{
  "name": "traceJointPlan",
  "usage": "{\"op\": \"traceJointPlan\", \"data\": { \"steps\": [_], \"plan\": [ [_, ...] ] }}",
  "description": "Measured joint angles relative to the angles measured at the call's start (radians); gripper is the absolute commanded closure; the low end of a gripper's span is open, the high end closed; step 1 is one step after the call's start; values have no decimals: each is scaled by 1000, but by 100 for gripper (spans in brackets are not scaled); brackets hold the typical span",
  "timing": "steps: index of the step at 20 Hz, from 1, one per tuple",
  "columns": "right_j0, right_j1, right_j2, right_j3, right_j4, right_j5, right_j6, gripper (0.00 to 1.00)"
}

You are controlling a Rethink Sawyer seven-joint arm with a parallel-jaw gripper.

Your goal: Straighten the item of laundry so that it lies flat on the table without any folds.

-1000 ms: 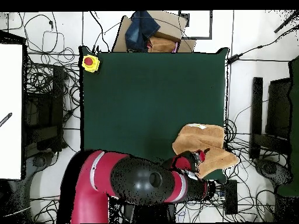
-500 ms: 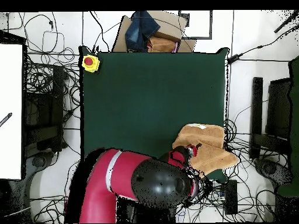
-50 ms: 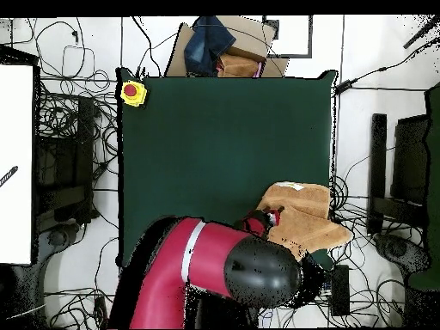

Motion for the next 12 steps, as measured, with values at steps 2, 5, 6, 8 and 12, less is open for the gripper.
{"op": "traceJointPlan", "data": {
  "steps": [2,5,6,8,12],
  "plan": [
    [1,-2,12,0,1,0,0,0],
    [6,-4,23,0,12,0,0,0],
    [13,-5,32,0,28,0,0,0],
    [19,-5,39,0,47,0,0,0],
    [48,-6,63,-1,106,0,0,0]
  ]
}}
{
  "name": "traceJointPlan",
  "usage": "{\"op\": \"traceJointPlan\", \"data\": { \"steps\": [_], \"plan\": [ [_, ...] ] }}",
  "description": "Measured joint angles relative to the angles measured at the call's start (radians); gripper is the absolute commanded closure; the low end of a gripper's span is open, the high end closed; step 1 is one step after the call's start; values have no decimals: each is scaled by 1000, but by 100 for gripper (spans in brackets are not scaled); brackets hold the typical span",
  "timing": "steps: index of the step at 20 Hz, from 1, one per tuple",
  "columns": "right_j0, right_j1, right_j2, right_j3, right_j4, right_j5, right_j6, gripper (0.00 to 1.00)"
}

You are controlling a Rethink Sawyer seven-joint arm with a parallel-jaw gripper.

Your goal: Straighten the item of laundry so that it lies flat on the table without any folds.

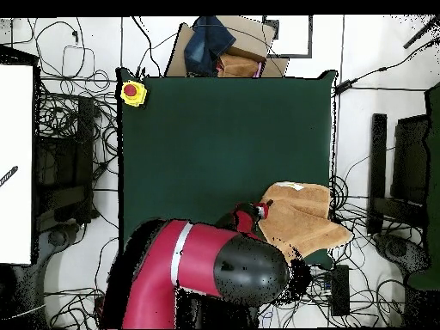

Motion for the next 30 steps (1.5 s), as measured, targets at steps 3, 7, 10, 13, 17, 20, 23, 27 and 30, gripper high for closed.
{"op": "traceJointPlan", "data": {
  "steps": [3,7,10,13,17,20,23,27,30],
  "plan": [
    [11,0,12,-1,13,0,0,0],
    [14,0,19,-1,13,0,0,0],
    [14,1,18,-1,20,0,0,0],
    [17,16,6,-1,46,0,0,0],
    [75,85,-56,0,234,0,0,0],
    [157,151,-82,-1,488,0,0,0],
    [227,206,-82,-4,725,-2,0,0],
    [270,264,-82,-22,896,-17,0,0],
    [280,296,-87,-40,930,-44,0,0]
  ]
}}
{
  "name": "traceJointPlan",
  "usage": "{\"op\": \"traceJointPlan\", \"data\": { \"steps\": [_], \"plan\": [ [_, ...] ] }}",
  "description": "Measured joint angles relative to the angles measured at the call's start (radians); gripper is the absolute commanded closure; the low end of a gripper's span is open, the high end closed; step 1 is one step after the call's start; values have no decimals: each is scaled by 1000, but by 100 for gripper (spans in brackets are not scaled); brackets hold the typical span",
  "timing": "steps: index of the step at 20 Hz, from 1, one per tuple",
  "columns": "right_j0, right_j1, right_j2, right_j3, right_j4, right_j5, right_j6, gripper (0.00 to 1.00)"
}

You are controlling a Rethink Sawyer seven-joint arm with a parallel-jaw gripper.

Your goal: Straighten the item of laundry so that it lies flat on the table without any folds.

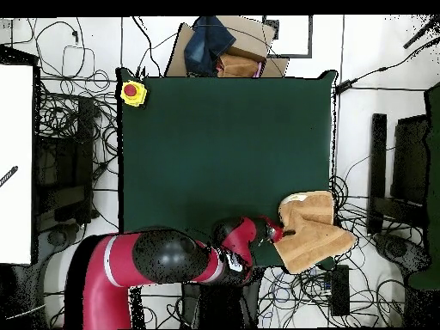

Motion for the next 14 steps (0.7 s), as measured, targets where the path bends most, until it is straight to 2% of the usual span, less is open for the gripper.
{"op": "traceJointPlan", "data": {
  "steps": [3,7,8,10,11,13,14],
  "plan": [
    [-3,10,-14,-5,-37,-6,0,0],
    [-42,2,-51,5,-219,-6,0,0],
    [-62,-9,-58,11,-289,-6,0,0],
    [-84,-24,-64,18,-355,-6,0,0],
    [-111,-47,-71,33,-437,-6,0,0],
    [-120,-58,-74,40,-467,-6,0,0],
    [-138,-80,-80,56,-516,-6,0,0]
  ]
}}
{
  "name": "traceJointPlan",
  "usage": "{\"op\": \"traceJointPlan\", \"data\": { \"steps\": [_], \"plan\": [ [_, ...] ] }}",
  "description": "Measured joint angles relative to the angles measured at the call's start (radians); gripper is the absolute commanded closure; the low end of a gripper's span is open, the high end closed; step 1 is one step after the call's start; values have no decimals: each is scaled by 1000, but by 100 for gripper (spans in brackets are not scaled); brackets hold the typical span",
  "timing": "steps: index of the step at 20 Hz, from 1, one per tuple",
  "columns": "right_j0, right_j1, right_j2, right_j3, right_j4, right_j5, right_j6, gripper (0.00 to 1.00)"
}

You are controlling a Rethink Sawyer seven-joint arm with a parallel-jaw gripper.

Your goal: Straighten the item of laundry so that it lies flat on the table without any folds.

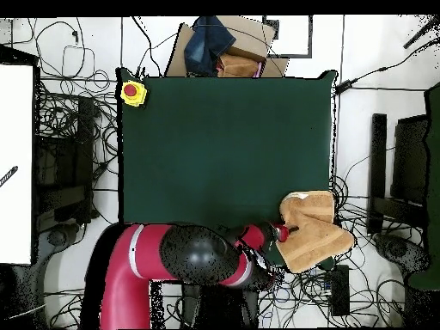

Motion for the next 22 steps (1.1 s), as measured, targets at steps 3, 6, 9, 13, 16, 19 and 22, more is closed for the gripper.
{"op": "traceJointPlan", "data": {
  "steps": [3,6,9,13,16,19,22],
  "plan": [
    [-22,-39,-11,32,-55,0,0,0],
    [-26,-73,-22,64,-58,0,0,100],
    [-25,-77,-25,69,-55,0,0,100],
    [-16,-81,-28,76,-30,0,0,100],
    [-13,-81,-28,76,-22,0,0,100],
    [-13,-81,-28,76,-17,-1,0,100],
    [-13,-81,-28,76,-9,-3,0,100]
  ]
}}
